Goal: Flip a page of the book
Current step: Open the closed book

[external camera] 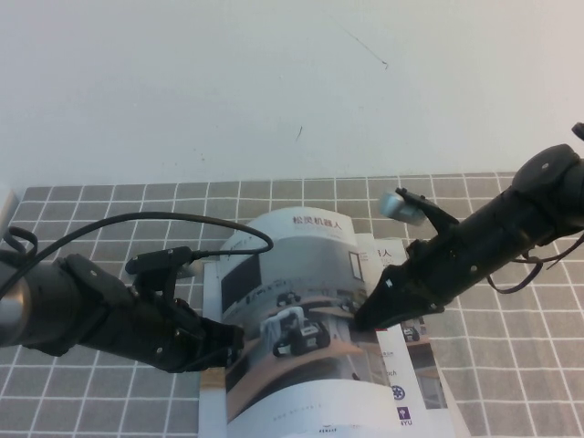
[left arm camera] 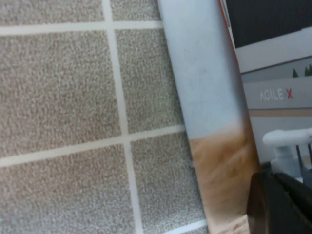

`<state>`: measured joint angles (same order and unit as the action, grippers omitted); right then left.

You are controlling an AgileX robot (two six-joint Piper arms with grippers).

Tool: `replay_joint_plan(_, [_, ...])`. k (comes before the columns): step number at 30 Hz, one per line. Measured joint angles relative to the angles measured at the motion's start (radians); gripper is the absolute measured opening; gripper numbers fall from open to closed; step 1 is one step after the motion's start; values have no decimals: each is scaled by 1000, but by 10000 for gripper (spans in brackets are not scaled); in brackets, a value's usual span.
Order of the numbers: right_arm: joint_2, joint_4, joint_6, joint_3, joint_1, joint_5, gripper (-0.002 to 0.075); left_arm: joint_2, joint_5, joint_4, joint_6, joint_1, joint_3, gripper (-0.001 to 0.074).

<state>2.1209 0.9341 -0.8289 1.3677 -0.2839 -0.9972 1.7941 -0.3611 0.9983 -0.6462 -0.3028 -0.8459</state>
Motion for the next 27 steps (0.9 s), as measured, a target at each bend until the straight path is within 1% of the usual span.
replay_joint_plan(3, [-7, 73, -38, 0, -1, -29, 315, 0, 0, 4, -2, 0, 0, -4])
replay_joint_plan(8, [-10, 148, -67, 0, -1, -57, 315, 0, 0, 5, -6, 0, 0, -4])
replay_joint_plan(15, [-10, 165, -74, 56, -1, -161, 315, 1, 0, 9, -14, 0, 0, -4])
replay_joint_plan(20, [-18, 199, -74, 134, -2, -171, 315, 1, 0, 9, -17, 0, 0, -4])
replay_joint_plan(27, [-22, 296, -74, 148, -2, -182, 315, 1, 0, 13, -17, 0, 0, -4])
